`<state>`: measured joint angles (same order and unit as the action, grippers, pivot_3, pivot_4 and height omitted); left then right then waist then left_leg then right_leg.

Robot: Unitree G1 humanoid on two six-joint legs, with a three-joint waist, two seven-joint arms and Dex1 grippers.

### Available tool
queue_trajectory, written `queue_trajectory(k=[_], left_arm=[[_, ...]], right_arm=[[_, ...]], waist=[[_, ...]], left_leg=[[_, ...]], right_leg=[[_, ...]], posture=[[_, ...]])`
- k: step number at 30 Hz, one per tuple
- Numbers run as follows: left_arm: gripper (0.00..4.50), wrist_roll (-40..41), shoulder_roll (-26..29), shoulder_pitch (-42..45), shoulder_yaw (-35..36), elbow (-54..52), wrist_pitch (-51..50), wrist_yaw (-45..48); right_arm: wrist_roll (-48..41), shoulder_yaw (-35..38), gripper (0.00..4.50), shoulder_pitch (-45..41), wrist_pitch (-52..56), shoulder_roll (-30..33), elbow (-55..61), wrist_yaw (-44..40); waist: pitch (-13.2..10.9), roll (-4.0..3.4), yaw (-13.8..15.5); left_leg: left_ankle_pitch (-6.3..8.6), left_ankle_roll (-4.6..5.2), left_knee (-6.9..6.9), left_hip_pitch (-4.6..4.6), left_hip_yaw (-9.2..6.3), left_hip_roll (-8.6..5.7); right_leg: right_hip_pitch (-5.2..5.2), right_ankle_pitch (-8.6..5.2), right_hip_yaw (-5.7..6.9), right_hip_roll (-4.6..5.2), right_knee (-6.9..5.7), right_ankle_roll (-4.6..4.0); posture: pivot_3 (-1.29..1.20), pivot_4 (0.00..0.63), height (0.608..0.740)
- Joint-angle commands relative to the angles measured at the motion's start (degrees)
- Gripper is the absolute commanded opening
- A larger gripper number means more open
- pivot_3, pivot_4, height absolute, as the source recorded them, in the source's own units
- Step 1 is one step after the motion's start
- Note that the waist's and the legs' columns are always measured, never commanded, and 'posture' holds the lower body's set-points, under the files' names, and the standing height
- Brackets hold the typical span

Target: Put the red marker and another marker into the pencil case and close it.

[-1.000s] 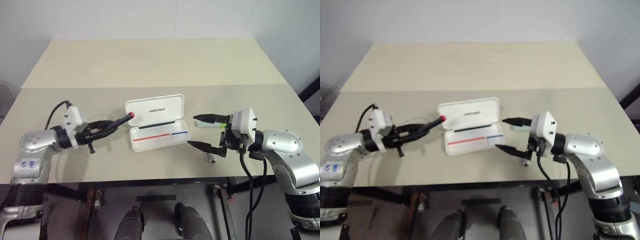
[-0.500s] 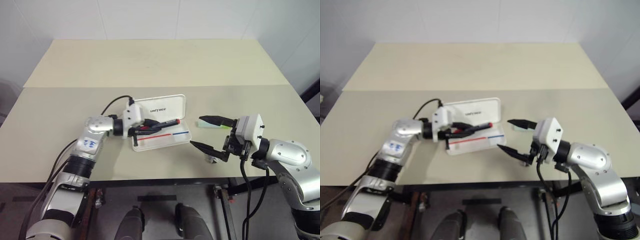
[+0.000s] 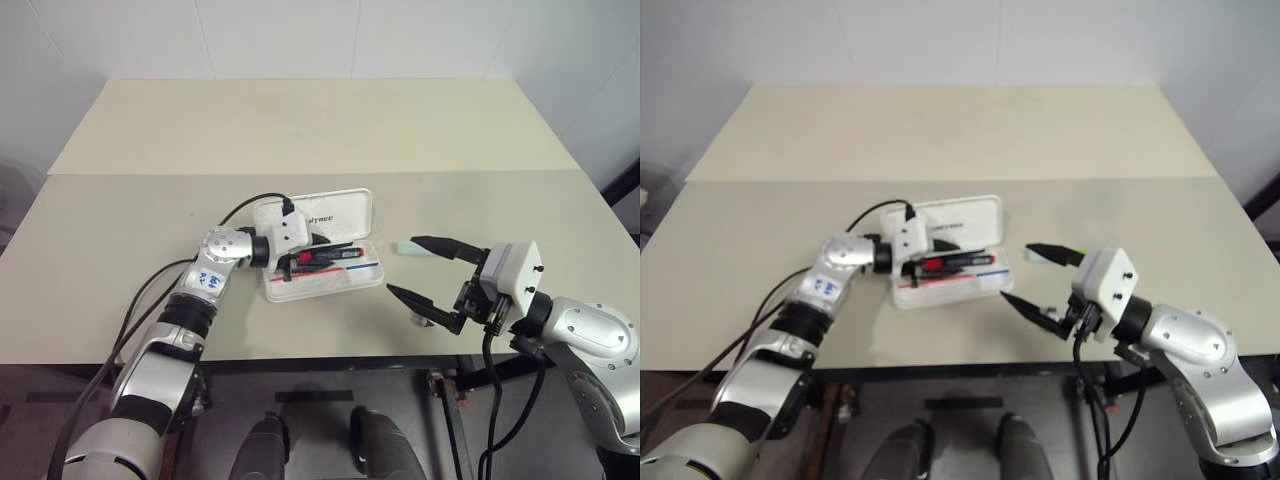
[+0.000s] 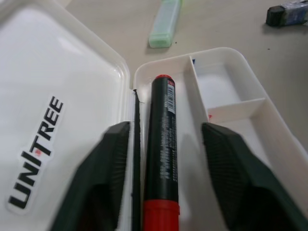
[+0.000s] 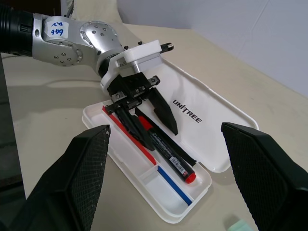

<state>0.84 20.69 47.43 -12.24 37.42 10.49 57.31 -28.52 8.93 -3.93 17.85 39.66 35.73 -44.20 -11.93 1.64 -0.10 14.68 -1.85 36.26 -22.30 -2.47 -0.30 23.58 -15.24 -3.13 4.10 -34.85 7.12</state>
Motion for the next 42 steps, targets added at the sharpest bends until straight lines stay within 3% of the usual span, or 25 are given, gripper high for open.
queue_trajectory(k=[1, 3, 4, 14, 20, 29, 33, 42], left_arm=[[3.70, 0.3, -0.1, 0.5, 0.1, -1.8, -0.1, 1.1], [4.37, 0.2, 0.0, 0.0, 0.1, -2.3, 0.4, 1.1], [4.45, 0.4, -0.1, -0.2, 0.2, -2.6, 0.0, 1.4], [4.45, 4.7, -0.3, -3.6, 1.5, -8.4, 0.5, 5.7], [4.45, 12.9, 0.6, -6.1, 4.0, -16.0, -2.2, 12.6], [4.45, 17.3, 7.3, -9.8, 6.8, -24.5, -7.7, 16.1], [4.45, 19.4, 16.8, -15.4, 12.6, -31.0, -12.2, 16.8], [4.45, 21.0, 25.1, -22.3, 19.4, -35.8, -15.1, 15.1]], right_arm=[[-1.1, 1.4, 3.90, -0.9, -0.3, 0.4, 1.2, 0.1], [-1.1, 1.2, 3.90, -1.6, -0.3, 0.3, 0.6, -0.1], [-1.1, 1.0, 3.90, -1.8, -0.4, 0.4, 0.4, -0.3], [-1.7, 2.8, 3.90, -4.7, -1.0, 3.9, -8.2, -7.3], [0.6, 1.7, 3.90, -12.9, -4.5, 9.3, -23.9, -16.4], [9.1, -7.4, 3.90, -30.7, -14.5, 8.5, -49.9, -28.7], [16.9, -13.9, 3.90, -42.5, -22.6, 5.9, -70.3, -34.8], [26.3, -17.1, 3.90, -55.2, -35.2, 2.2, -96.4, -36.7]], waist=[[0.0, 0.00, 0.0], [0.0, 0.00, 0.0], [0.0, 0.00, 0.0], [0.0, 0.00, 0.0], [0.0, 0.00, -0.3], [0.0, -0.04, -1.4], [-0.1, -0.07, -2.5], [-0.2, -0.23, -2.7]], left_leg=[[0.00, 0.00, 0.00, 0.00, 0.00, 0.00], [0.00, 0.00, 0.01, 0.00, 0.00, 0.00], [0.00, 0.00, 0.01, 0.00, 0.00, 0.00], [0.00, 0.00, 0.04, 0.00, 0.00, 0.00], [0.00, 0.01, 0.11, 0.04, 0.07, 0.01], [-0.01, 0.01, 0.13, 0.10, 0.07, 0.08], [0.00, -0.01, 0.09, 0.11, 0.19, 0.08], [0.01, -0.03, -0.09, 0.07, 0.15, 0.07]], right_leg=[[0.00, 0.00, 0.00, 0.00, 0.00, 0.00], [0.00, 0.00, -0.01, 0.00, 0.00, 0.00], [0.00, 0.00, -0.01, 0.00, 0.00, 0.00], [-0.01, 0.00, -0.02, 0.00, -0.04, 0.01], [-0.04, 0.02, -0.08, 0.00, -0.08, 0.02], [-0.03, 0.01, -0.12, -0.11, -0.18, 0.00], [0.02, 0.02, -0.21, -0.08, -0.19, 0.02], [0.10, -0.04, -0.13, 0.01, -0.12, -0.05]], posture=[[0.00, 0.150, 0.740], [0.00, 0.150, 0.740], [0.00, 0.150, 0.740], [0.00, 0.150, 0.740], [0.00, 0.150, 0.740], [0.00, 0.150, 0.740], [0.00, 0.150, 0.740], [0.00, 0.150, 0.740]])
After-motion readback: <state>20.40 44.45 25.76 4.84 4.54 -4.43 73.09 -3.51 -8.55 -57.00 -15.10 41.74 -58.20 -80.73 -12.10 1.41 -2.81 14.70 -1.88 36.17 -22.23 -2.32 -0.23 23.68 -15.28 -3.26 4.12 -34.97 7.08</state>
